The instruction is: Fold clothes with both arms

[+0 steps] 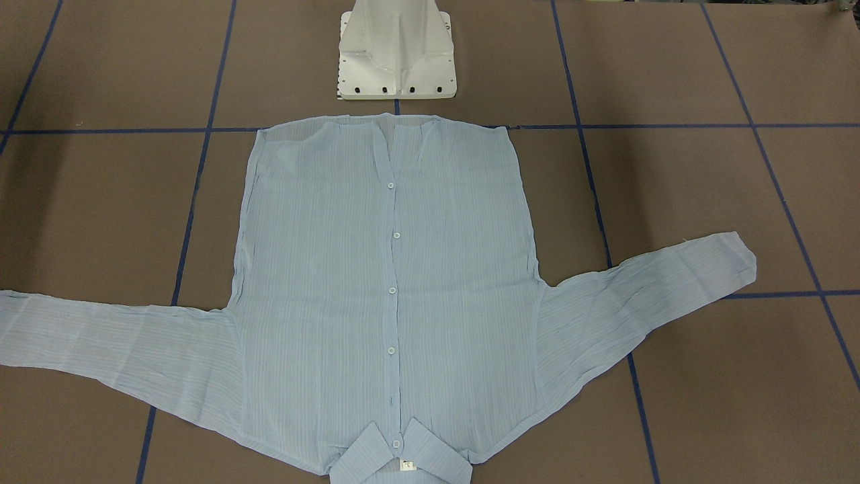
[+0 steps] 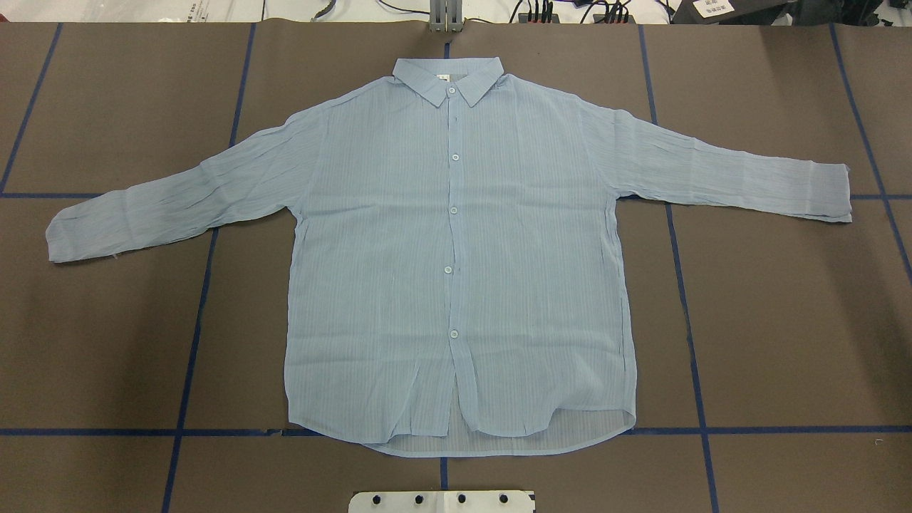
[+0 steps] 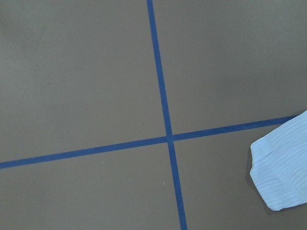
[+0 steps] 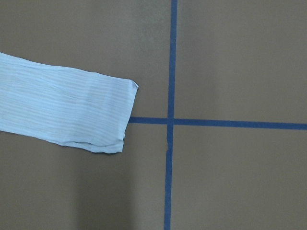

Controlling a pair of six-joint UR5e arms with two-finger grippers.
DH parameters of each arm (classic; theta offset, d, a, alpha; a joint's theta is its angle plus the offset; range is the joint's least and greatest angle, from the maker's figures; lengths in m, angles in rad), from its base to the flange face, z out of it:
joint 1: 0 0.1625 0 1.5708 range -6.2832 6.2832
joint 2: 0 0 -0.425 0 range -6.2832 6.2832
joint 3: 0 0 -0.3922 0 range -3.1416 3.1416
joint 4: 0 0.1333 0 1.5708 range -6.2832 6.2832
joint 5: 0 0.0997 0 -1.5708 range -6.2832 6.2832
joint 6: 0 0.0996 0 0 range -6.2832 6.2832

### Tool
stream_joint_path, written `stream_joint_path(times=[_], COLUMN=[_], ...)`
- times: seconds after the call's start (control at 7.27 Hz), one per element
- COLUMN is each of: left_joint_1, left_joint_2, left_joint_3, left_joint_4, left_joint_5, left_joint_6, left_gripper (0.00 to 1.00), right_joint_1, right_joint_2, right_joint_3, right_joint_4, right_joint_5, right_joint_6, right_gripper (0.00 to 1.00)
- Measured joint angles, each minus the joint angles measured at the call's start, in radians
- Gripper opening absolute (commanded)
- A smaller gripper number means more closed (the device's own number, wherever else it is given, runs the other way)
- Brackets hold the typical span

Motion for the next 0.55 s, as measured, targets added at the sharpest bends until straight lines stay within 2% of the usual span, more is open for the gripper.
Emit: stream_joint_path(times=[0.28, 0.41, 0.55], left_joint_1=[0.009, 0.01, 0.01], left_joint_2=[-0.024, -0.027, -0.027], left_joint_3=[0.029, 0.051, 0.072], left_joint_4=[-0.066, -0.121, -0.163], left_joint_5=[-0.003, -0.002, -0.001], left_joint_6=[0.0, -0.003, -0.007], left_gripper=[1.0, 1.0, 1.0], right_joint_1=[-0.105, -0.141, -0.164], right_joint_2=[0.04, 0.083, 0.124], right_joint_3=[-0.143, -0.25, -0.339], right_joint_4=[0.261, 0.368, 0.428], right_joint_5=[0.001, 0.001, 0.001], right_joint_6=[0.17, 0.211, 0.227], right_gripper=[1.0, 1.0, 1.0])
